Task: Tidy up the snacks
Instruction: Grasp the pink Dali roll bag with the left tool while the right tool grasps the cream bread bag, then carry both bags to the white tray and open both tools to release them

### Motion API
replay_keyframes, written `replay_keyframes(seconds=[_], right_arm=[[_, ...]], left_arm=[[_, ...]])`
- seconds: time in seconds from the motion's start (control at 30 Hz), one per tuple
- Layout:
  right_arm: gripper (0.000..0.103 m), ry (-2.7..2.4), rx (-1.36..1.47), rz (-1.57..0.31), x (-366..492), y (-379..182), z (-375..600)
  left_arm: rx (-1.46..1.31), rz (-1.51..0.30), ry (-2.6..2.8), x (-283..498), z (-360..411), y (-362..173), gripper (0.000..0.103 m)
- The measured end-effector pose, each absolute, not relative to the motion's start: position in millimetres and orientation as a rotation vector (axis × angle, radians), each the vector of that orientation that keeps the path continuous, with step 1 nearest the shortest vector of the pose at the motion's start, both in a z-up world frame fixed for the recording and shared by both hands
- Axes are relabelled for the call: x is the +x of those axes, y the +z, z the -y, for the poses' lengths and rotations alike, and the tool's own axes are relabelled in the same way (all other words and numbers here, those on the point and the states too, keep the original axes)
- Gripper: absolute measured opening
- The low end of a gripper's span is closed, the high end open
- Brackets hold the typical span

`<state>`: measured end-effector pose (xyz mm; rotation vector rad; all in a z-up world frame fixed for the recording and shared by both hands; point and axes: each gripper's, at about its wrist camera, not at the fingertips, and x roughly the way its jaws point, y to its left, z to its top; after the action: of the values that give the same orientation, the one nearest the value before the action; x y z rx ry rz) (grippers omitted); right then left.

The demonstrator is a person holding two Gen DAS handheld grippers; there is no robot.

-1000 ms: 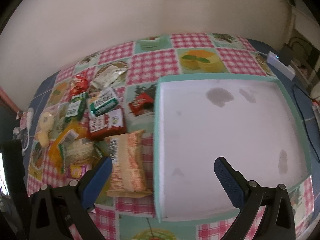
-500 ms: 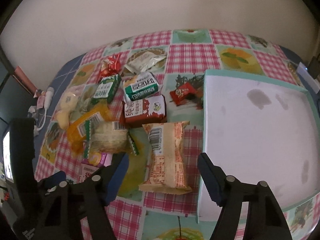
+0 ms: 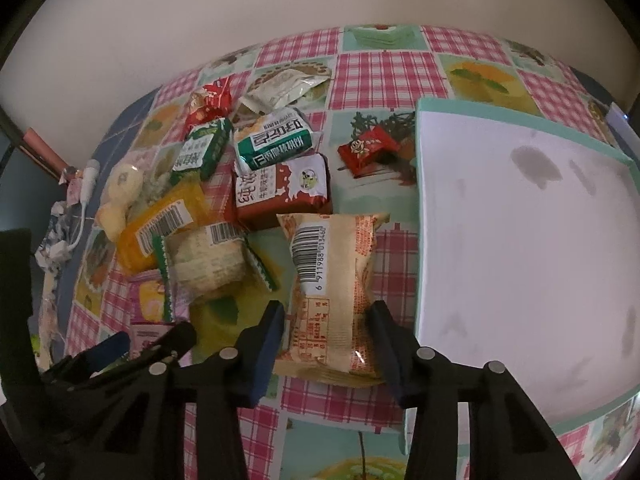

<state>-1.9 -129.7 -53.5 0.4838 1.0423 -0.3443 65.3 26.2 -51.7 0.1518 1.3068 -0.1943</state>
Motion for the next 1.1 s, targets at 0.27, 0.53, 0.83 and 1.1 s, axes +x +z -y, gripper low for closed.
replay_keyframes(seconds=[0.27, 0.53, 0.83, 1.1], right_arm=[[0.035, -0.325, 0.511, -1.016, -6, -43, 131], [0.033, -0.314, 0.505, -0.972, -11, -23, 130], [0.031, -0.311, 0.524, -0.877, -25, 10, 142], [0.018, -0.369, 0.549, -0.816, -41, 26, 165]], left_arm=[[0.125, -1.256, -0.197, 57, -39, -36, 0.043], [0.108, -1.197, -0.165, 46, -47, -7, 0.043], [0.129, -1.124, -0.163, 34, -33, 26, 0.043], [0.189, -1.118, -0.242, 30, 14, 37, 0.043]])
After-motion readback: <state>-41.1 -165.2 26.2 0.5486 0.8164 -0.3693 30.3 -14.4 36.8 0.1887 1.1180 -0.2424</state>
